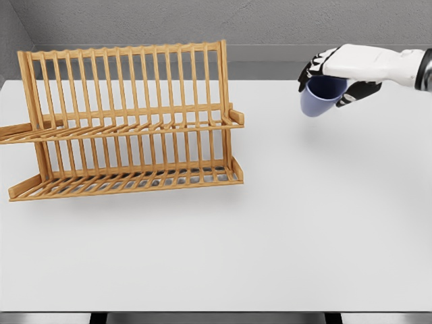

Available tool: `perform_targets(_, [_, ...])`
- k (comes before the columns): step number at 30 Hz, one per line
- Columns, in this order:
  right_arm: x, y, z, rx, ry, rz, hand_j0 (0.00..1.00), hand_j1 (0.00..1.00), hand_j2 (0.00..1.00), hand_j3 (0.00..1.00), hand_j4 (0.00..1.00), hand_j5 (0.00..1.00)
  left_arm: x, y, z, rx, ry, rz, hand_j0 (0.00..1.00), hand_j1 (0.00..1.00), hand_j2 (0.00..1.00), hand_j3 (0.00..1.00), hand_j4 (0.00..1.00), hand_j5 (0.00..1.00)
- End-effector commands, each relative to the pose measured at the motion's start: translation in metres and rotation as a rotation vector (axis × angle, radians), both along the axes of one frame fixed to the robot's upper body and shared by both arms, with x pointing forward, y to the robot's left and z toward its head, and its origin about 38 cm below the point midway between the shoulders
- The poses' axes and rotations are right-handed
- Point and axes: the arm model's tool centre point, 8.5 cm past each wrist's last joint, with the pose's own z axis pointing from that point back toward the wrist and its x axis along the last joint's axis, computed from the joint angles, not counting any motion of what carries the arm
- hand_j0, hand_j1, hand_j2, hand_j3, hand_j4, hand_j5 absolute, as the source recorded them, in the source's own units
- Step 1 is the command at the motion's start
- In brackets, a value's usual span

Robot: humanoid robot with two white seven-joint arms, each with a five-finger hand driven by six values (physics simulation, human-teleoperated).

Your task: Right arm put cup on second shelf

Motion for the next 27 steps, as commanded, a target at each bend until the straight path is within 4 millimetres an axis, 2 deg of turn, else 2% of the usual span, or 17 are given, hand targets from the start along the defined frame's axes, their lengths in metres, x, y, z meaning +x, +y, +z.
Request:
perform_targets(1, [-0.004, 0.007, 0.006, 0.007, -0.017, 0.024, 0.64, 0.64, 0.64, 0.64, 0.64, 0.64, 0.0, 0.0, 0.0, 0.0, 0.0, 0.0, 1.0, 1.0, 1.0, 1.0, 1.0, 1.0])
perform_targets(6, [-0.008, 0.019, 0.016, 0.006, -0.043, 0.06, 0.63, 0.63, 0.63, 0.63, 0.63, 0.63, 0.0, 0.0, 0.0, 0.0, 0.0, 0.0, 1.0, 1.0, 1.0, 1.0, 1.0, 1.0])
perform_targets(9, [-0.007, 0.032, 0.019, 0.019, -0.053, 0.089, 0.63, 0.63, 0.63, 0.63, 0.63, 0.63, 0.0, 0.0, 0.0, 0.0, 0.0, 0.0, 1.0, 1.0, 1.0, 1.0, 1.0, 1.0])
perform_targets(17, [-0.021, 0.067, 0.036, 0.03, -0.111, 0.197, 0.63, 0.63, 0.63, 0.63, 0.63, 0.63, 0.0, 0.0, 0.0, 0.0, 0.0, 0.0, 1.0, 1.0, 1.0, 1.0, 1.0, 1.0])
perform_targets(21, [-0.023, 0.09, 0.042, 0.051, -0.131, 0.249, 0.63, 0.63, 0.63, 0.63, 0.63, 0.63, 0.0, 0.0, 0.0, 0.0, 0.0, 0.0, 1.0, 1.0, 1.0, 1.0, 1.0, 1.0])
perform_targets(23, [-0.031, 0.103, 0.048, 0.052, -0.154, 0.291, 0.63, 0.63, 0.63, 0.63, 0.63, 0.63, 0.0, 0.0, 0.0, 0.0, 0.0, 0.0, 1.0, 1.0, 1.0, 1.0, 1.0, 1.0])
perform_targets(27, [-0.038, 0.114, 0.051, 0.056, -0.17, 0.33, 0.63, 0.63, 0.63, 0.63, 0.63, 0.63, 0.0, 0.0, 0.0, 0.0, 0.0, 0.0, 1.0, 1.0, 1.0, 1.0, 1.0, 1.0])
